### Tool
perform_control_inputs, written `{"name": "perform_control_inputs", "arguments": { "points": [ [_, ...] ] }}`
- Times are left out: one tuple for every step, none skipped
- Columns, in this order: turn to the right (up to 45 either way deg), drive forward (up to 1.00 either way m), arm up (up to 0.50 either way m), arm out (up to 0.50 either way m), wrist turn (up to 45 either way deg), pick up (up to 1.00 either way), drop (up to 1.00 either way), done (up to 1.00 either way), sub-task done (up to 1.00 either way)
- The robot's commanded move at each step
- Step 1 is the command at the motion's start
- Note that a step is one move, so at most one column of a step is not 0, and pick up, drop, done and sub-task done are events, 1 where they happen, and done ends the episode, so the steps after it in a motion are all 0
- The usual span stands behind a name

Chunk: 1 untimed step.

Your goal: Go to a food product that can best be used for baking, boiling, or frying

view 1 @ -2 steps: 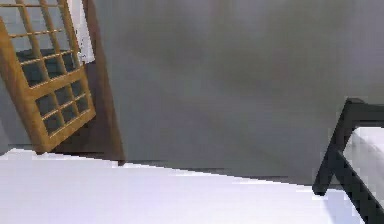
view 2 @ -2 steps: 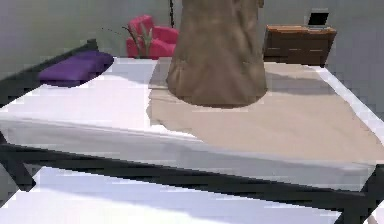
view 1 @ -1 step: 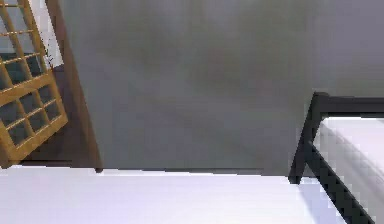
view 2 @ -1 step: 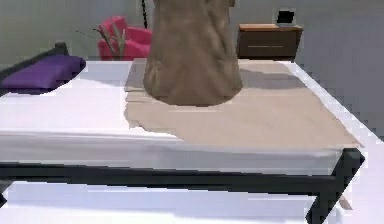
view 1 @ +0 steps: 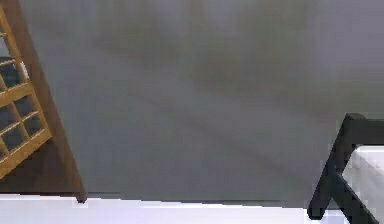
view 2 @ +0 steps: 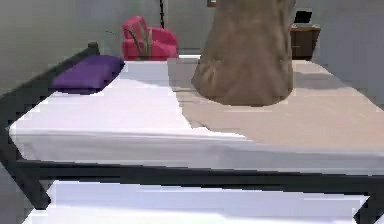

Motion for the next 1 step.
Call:
{"name": "perform_control_inputs", "arguments": {
  "points": [
    [-39.0, 0.0, 0.0, 0.0, 0.0, 0.0, 0.0, 0.0, 0.0]
  ]
}}
